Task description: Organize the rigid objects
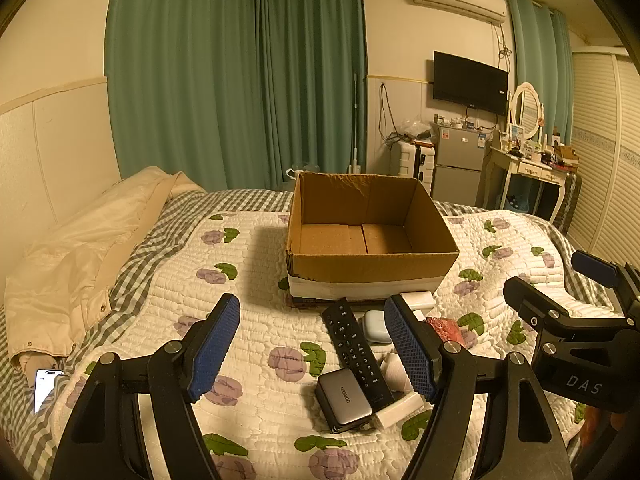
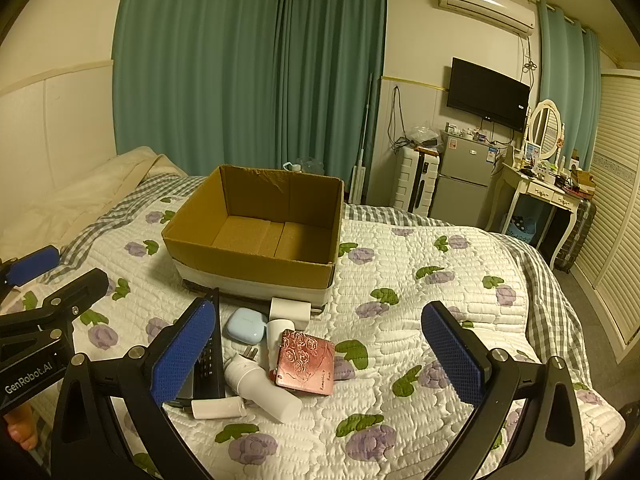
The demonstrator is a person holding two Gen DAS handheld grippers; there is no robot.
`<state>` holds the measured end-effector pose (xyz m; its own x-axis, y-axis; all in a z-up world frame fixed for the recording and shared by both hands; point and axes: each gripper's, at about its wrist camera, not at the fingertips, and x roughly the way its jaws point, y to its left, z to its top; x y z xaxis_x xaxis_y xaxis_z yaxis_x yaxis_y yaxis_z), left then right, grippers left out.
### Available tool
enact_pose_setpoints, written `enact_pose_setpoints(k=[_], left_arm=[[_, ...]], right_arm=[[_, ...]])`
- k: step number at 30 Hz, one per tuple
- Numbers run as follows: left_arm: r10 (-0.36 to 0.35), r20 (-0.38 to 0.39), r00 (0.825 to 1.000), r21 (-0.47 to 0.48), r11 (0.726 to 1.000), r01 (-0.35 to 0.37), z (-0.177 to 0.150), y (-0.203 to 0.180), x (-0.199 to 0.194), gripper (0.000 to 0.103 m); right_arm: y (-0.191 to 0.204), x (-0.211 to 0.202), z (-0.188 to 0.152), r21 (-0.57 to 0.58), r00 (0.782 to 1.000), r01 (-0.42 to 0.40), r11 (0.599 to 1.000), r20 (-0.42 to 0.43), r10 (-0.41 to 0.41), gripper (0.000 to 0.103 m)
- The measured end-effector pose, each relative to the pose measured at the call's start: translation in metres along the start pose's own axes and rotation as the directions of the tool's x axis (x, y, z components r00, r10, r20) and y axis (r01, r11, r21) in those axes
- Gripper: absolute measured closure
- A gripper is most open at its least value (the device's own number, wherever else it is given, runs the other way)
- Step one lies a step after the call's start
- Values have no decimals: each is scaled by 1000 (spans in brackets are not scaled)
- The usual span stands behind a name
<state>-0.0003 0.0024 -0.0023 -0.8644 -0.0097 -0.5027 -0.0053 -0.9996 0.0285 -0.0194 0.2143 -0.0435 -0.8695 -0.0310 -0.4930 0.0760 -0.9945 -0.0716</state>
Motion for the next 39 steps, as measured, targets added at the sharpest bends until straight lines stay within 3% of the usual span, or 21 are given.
enact_pose_setpoints(k=[31, 39], left_arm=[[-11, -1, 1000, 1, 1000, 11, -2, 1, 1, 26], [4, -61, 998, -8, 1000, -5, -7, -2, 19, 26]], right_arm=[[4, 2, -3, -5, 1000, -13, 1000, -14, 13, 0], [-4, 20, -7, -1, 998, -9, 1000, -65, 9, 0]])
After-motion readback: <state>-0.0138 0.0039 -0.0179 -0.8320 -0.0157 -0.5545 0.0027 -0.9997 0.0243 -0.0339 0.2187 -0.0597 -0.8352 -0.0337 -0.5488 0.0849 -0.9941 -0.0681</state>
